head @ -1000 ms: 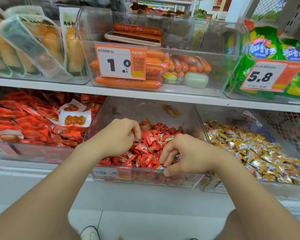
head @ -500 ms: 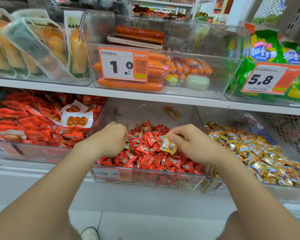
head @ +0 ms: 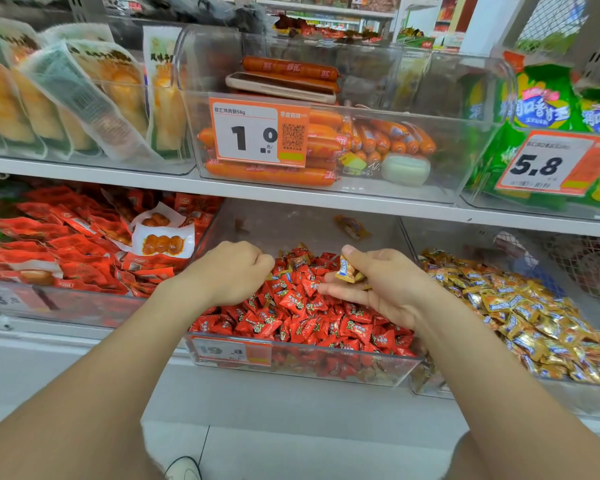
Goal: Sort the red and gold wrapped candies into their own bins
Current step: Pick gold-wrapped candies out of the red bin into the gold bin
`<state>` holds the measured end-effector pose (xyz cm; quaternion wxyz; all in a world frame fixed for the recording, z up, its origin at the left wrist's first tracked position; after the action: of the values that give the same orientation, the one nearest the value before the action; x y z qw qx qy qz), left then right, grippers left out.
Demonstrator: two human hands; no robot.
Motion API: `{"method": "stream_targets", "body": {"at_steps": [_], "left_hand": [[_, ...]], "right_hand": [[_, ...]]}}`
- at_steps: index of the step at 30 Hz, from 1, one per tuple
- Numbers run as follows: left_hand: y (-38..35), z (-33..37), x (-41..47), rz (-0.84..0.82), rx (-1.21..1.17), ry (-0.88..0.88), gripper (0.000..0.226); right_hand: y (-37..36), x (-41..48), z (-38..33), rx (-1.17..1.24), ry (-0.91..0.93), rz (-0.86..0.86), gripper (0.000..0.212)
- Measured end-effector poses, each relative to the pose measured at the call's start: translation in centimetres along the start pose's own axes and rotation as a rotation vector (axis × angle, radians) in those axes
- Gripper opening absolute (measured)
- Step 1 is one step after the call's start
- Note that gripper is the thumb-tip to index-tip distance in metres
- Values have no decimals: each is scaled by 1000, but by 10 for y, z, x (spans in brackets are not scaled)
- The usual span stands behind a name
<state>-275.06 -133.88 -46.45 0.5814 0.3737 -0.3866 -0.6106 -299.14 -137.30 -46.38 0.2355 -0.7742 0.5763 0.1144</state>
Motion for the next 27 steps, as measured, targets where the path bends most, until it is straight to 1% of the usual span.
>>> {"method": "stream_targets", "body": {"at_steps": [1,2,3,4,5,6,7,8,9,11,13,16,17,19,21,23,25,26,27], "left_hand": [[-1,-3,3,27,9,3,54],[-3,-8,6,45,21,-3,52],[-4,-12,10,44,30,11,40],[-6,-16,12,34,49,11,23],[-6,-17,14,22,63,18,28],[-7,-18,16,3,83,8,42],[-7,-17,17,-28,97,7,51],[-8,-17,20,-50,112,-2,54],[-11,-17,23,-90,136,-12,53],[-18,-19,30,-154,173,-40,38],[-21,-20,35,-182,179,-57,26],[-22,-21,41,-171,162,-73,12],[-21,-20,43,-168,144,-61,14],[-20,-19,44,-153,88,-28,27],[-18,-18,47,-113,62,-18,42],[-16,-16,50,-52,92,-24,49],[-15,-15,55,-20,136,-21,56],[-16,-17,58,-11,139,-21,58],[-18,-18,60,-18,137,-24,55]], "right_hand": [[1,3,0,79,-18,-14,34],[3,7,0,118,-27,-12,32],[5,10,-1,128,-31,1,29],[6,13,-1,127,-36,13,26],[7,16,-2,134,-50,19,23],[8,19,-3,148,-74,18,21],[9,22,-4,157,-98,13,20],[10,24,-4,150,-111,17,19],[9,25,-5,116,-106,33,20],[9,30,-6,-64,-13,119,22],[8,34,-7,-300,140,212,20],[5,41,-10,-501,293,244,20],[5,46,-11,-607,331,272,22],[7,54,-15,-915,376,358,23],[11,61,-16,-1228,353,434,22],[15,66,-15,-1406,315,484,28],[17,67,-14,-1476,266,446,33],[18,66,-13,-1499,234,380,35],[18,66,-13,-1522,208,293,36]]}}
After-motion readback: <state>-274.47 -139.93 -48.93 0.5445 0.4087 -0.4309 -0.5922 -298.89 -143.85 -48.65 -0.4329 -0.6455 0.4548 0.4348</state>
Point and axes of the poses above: each hand's wrist, its own x-axis towards the middle knuckle, its own y-axis out of the back of the hand, z = x × y, the point moved 1 cm from there along x, towards the middle knuckle, and after that the axes turned 5 degrees about -y, right-handed, at the moved point
